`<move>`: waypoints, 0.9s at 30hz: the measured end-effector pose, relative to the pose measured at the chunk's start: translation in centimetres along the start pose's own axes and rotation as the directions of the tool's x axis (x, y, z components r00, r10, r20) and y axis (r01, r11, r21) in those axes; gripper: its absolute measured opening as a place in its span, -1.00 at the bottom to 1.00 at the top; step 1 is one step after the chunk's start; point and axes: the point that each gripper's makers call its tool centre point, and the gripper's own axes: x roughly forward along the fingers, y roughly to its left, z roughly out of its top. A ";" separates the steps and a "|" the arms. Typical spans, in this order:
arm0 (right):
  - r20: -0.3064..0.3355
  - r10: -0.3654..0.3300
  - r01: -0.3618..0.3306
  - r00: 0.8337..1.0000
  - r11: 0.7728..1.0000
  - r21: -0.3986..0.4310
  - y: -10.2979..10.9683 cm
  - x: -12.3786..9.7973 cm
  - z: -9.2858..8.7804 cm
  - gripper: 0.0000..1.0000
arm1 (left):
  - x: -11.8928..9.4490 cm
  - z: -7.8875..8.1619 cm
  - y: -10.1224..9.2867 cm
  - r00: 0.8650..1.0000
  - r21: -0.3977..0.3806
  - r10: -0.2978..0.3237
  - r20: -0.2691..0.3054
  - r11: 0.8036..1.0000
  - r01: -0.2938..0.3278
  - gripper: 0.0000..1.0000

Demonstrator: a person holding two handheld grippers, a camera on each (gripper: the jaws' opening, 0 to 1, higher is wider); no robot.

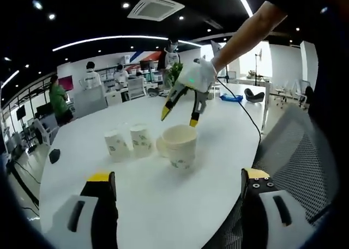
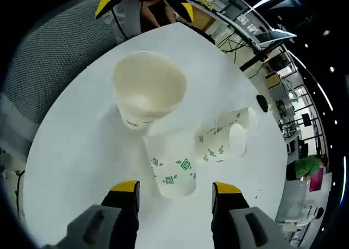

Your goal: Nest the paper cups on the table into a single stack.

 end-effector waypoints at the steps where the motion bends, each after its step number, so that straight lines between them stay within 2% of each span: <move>1: -0.001 0.004 -0.004 1.000 1.000 0.004 -0.1 0.2 0.0 0.02 | 0.0 0.0 0.0 1.000 -0.001 -0.005 0.002 1.000 0.005 0.89; 3: -0.012 0.016 -0.016 1.000 1.000 0.010 -0.1 0.6 0.0 0.01 | 0.0 0.2 -0.1 1.000 -0.015 -0.013 0.020 1.000 0.013 0.90; 6: -0.037 0.030 -0.030 0.999 0.999 -0.024 0.1 1.1 0.0 -0.03 | -0.1 0.4 0.2 0.999 -0.018 -0.001 0.032 1.000 0.002 0.86; 11: -0.056 0.054 -0.057 0.997 0.997 -0.047 0.2 2.1 -0.1 -0.07 | 0.0 0.5 0.1 0.999 -0.024 0.001 0.034 1.000 0.000 0.86; 14: -0.058 0.058 -0.062 0.997 0.997 -0.054 0.2 2.2 0.0 -0.16 | 0.0 0.3 0.1 1.000 -0.020 0.000 0.025 1.000 0.000 0.84; 17: -0.073 0.052 -0.060 0.996 0.993 -0.101 0.3 2.5 -0.2 -0.31 | 0.0 0.1 0.2 1.000 -0.015 0.001 0.022 1.000 -0.001 0.82; 27: -0.088 0.027 -0.037 0.996 0.993 -0.112 0.2 1.9 -0.8 -0.34 | 0.0 -0.1 0.3 1.000 -0.012 0.006 0.012 1.000 -0.006 0.77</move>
